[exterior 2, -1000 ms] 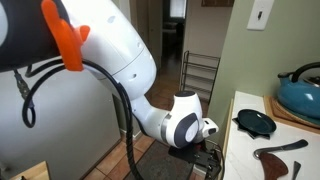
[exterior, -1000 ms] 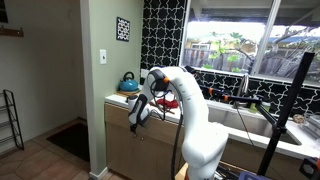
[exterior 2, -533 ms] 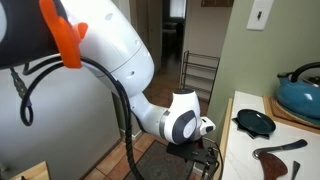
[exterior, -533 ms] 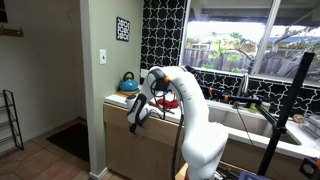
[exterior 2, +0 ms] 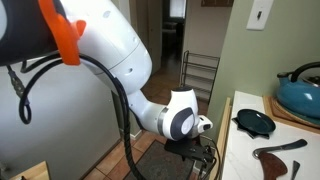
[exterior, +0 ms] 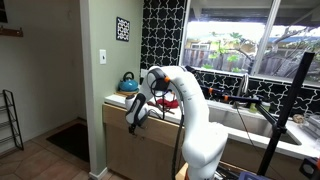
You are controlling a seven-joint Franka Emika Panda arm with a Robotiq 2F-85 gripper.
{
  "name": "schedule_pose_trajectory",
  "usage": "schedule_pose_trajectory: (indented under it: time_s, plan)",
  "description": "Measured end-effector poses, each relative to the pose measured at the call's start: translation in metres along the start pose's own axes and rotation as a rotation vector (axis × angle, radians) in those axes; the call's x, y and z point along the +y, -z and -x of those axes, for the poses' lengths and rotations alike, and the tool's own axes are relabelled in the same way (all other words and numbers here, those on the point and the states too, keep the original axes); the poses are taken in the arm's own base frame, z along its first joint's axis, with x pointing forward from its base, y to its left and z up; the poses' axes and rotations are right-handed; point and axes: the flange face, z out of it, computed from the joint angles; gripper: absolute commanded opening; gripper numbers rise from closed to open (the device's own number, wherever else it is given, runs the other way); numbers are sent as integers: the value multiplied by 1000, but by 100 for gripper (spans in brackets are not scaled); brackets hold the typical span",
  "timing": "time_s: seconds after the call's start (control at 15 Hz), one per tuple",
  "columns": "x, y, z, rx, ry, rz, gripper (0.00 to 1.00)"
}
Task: Open the top left drawer
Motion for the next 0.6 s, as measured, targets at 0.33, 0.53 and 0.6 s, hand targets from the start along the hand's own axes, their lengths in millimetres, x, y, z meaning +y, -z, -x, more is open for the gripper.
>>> schedule_pose_trajectory:
  time_s: [0.33, 0.53, 0.6]
  plan:
    - [-2, 1, -1, -6, 5, -1, 100]
    - [-3, 1, -1, -6, 8, -2, 100]
    - [-3, 1, -1, -6, 10, -2, 100]
